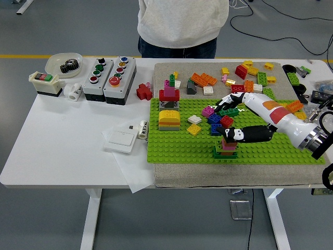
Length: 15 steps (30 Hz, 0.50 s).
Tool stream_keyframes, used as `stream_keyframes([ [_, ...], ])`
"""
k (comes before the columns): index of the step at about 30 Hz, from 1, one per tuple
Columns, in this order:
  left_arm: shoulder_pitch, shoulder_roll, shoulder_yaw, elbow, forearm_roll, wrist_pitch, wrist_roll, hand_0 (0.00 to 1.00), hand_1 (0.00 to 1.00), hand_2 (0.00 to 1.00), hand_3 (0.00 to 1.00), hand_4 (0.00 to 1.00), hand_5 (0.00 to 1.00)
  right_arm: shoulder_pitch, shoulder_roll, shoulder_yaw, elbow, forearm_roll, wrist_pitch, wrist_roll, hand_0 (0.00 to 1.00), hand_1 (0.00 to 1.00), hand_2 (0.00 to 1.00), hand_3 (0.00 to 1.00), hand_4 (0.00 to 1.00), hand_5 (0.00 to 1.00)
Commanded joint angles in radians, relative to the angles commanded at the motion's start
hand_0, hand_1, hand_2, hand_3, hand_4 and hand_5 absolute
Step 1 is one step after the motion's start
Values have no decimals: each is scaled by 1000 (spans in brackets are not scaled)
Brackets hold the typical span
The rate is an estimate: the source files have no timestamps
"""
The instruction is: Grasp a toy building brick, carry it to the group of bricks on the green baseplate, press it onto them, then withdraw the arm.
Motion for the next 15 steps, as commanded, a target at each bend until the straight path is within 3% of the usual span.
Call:
stream_keyframes([
  [3, 0, 0, 0, 0, 1, 0, 0, 484, 578, 641, 578, 604, 679, -2, 3, -9, -10, -107, 11, 18, 642, 634, 681, 569, 787, 481],
  [6, 0, 0, 0, 0, 1, 0, 0, 484, 578, 641, 578, 606, 680, -6, 10, -20, -29, -99, 8, 25, 640, 632, 674, 561, 778, 472],
  [10, 0, -1, -2, 0, 2, 0, 1, 484, 578, 641, 578, 606, 680, -16, 26, -43, -63, 66, -7, 39, 640, 632, 674, 561, 778, 472],
  [15, 1, -1, -6, 0, 6, -1, 2, 484, 578, 641, 578, 605, 680, -21, 41, -40, -46, 281, -27, 76, 635, 626, 656, 555, 766, 460],
])
